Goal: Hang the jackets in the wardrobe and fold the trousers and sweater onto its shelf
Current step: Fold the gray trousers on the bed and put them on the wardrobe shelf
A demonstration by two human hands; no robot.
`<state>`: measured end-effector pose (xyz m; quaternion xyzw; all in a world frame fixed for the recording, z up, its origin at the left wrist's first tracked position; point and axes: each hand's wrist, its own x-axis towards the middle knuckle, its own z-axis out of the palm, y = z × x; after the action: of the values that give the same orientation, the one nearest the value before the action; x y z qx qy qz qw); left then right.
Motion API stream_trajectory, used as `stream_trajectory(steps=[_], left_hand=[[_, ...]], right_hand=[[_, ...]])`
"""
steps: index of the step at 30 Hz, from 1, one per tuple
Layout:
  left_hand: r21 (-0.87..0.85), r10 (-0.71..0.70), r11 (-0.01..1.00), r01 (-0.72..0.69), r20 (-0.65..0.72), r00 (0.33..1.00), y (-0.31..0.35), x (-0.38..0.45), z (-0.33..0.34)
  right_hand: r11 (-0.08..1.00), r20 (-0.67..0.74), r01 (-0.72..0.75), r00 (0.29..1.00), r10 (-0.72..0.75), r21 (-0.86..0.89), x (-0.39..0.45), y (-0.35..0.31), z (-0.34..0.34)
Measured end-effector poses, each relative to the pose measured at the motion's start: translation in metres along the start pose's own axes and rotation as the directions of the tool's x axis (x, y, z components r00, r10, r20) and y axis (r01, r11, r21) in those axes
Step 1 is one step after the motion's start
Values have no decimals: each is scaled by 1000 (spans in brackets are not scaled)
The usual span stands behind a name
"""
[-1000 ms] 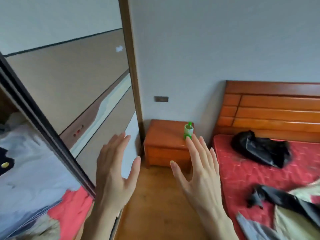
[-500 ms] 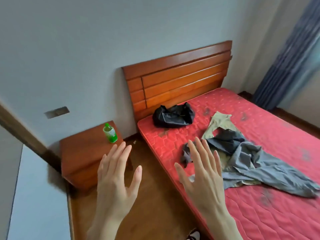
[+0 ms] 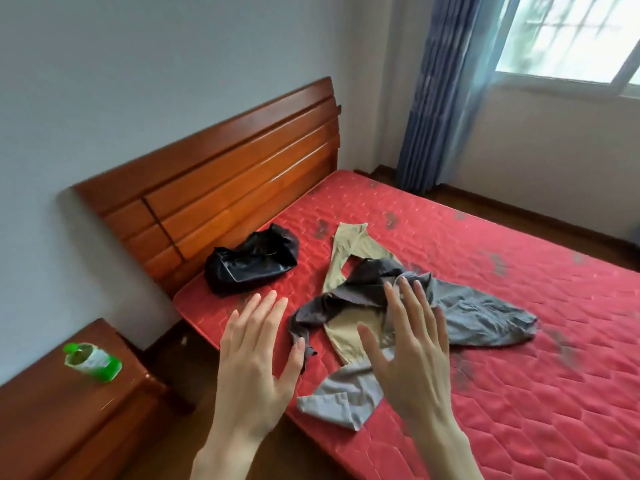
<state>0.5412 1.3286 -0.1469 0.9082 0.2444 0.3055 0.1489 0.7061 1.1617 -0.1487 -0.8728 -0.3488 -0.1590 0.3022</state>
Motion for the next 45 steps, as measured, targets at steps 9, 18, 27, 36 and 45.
stream_trajectory(steps=[9,18,27,36,45], left_hand=[[-45,64,997,-59,119,991,10,76,83],[-142,145,983,-114,235,961,-21,153,155],[-241,225,960,-144,353,908,-97,251,234],[-330,334,926,-185,481,811,-115,286,327],[-395,348,899,-192,376,859,-128,236,487]], right_hand=[[983,-35,-182,983,181,-37,40,65,25],[947,-26,-313,950,311,-75,88,91,78],[866,-4,-473,878,479,-163,153,98,166],[775,18,-608,785,620,-175,175,122,233],[701,-29,-694,714,700,-162,132,222,343]])
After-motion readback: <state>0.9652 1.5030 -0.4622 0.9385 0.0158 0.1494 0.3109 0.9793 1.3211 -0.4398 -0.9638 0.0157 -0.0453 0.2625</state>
